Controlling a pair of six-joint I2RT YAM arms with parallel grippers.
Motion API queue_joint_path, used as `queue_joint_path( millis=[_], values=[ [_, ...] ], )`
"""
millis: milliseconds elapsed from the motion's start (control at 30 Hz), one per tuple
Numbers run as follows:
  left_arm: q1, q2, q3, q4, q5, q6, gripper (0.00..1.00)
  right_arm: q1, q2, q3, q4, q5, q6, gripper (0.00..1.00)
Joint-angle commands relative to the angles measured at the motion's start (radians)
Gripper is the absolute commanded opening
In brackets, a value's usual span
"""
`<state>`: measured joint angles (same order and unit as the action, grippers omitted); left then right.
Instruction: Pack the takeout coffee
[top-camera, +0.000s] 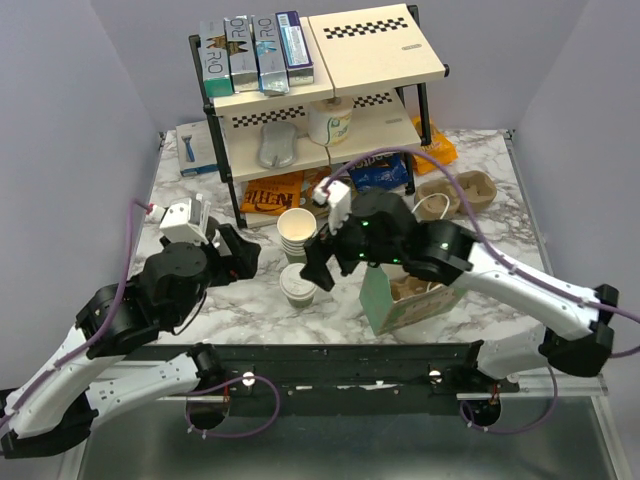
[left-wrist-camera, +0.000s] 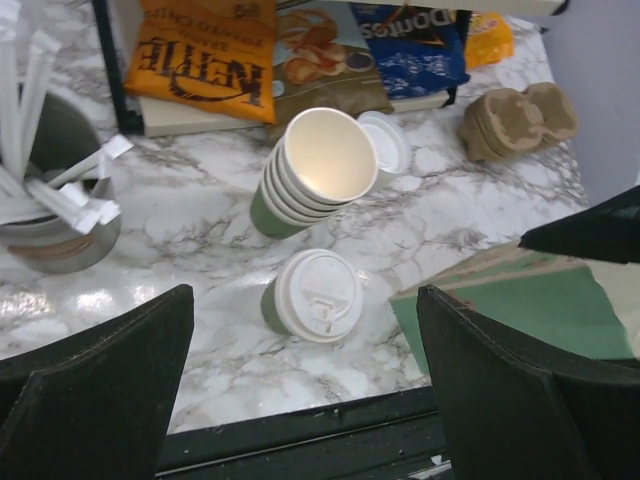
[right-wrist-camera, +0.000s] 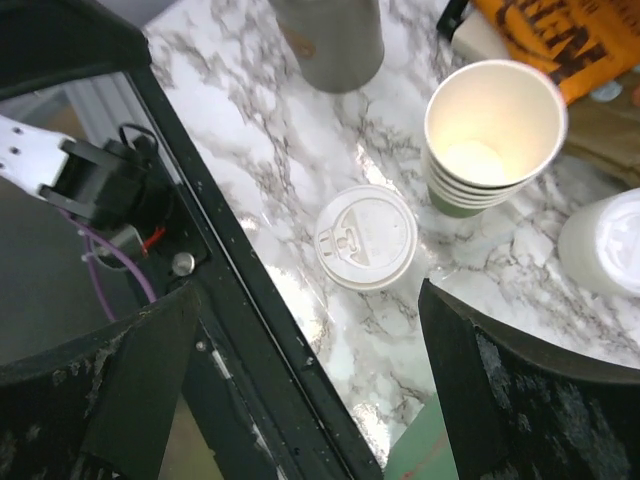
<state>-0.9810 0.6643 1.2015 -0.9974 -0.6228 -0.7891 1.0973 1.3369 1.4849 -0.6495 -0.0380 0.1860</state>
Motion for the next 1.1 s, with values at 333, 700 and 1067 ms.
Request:
queue_joint_path(
  millis=[333,700,1067],
  values=[
    [0.002,-0.039,-0.048,-0.149,-0.14,-0.122,0.99,0.073,0.33,0.034,0.068,0.26,0.053,1.0],
    [0.002,-0.035,-0.06,-0.13,-0.138,-0.117,0.99,0.073,0.442,0.067,0.041,0.239,0.046,1.0],
    [0.002,-0.037,-0.069,-0.119,-0.143,-0.104,0.99,0.073,0.482,0.051,0.013,0.219,0.053,1.0]
  ],
)
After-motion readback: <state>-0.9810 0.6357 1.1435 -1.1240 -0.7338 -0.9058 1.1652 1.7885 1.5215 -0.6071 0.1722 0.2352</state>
